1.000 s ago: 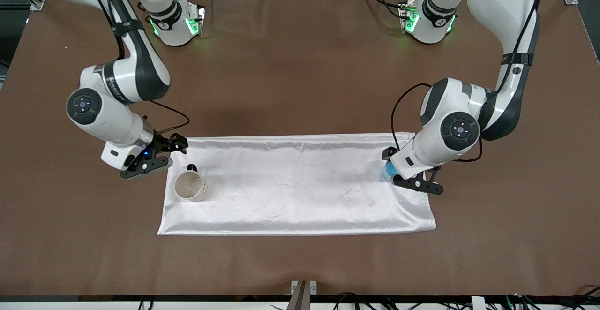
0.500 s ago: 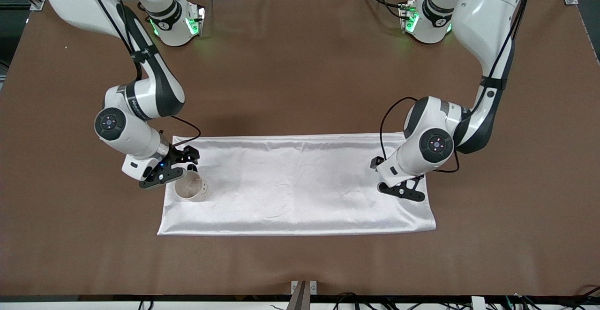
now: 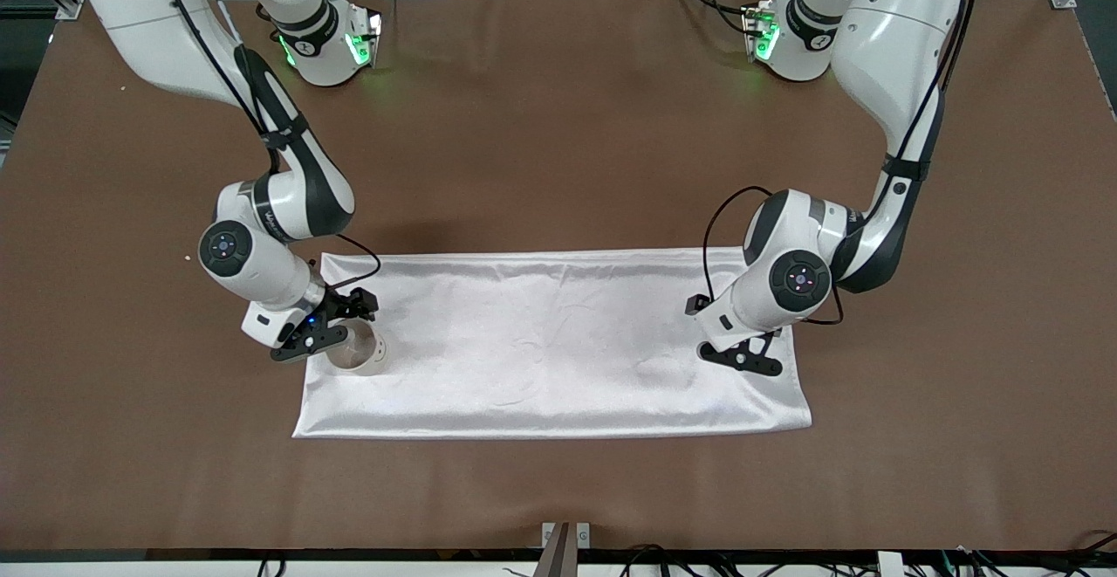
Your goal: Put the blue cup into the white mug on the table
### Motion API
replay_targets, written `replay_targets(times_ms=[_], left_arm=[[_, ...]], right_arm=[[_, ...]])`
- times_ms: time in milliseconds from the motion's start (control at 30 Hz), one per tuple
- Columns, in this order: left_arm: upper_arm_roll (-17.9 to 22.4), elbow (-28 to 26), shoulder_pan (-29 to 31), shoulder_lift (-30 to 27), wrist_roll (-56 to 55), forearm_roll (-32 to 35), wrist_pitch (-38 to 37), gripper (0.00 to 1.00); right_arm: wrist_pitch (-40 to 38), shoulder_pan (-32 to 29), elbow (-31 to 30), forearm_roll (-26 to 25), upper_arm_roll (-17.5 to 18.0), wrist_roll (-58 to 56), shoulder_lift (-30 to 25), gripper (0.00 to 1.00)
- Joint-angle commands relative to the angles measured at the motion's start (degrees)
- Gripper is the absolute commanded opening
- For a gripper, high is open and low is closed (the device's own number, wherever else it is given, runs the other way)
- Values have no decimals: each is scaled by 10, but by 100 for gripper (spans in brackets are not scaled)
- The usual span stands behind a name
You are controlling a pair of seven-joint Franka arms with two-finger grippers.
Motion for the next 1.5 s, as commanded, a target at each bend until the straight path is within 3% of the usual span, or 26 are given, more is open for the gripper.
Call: replay_targets(times_ms=[0,100,233,800,1133,1300,1367,1467], left_arm=[[0,0,-13,4,-41,11,4,100],[0,1,-13,-1,-51,15,-2,100],[0,4,-13,-10,-51,15,-14,100],[-1,0,-32,-23,-107,15,-52,100],[0,-2,-30,-5,-111,26,-47,100],[0,-2,-31,1,-112,51,-46,100],[0,-2,-30,4,-112,51,-46,95],[0,-2,-30,5,-112,51,-46,69]], right_arm=[[27,-6,2,-23,2,-2,4,30],[28,-6,2,-41,2,-2,4,11],[28,-8,2,-54,2,-3,4,0],[8,-9,3,-57,5,-9,-14,0],[-95,26,6,-52,13,138,-66,0],[-117,61,4,-23,31,275,-84,0],[-121,82,4,-23,37,344,-85,0],[-132,114,4,-23,38,393,-86,0]])
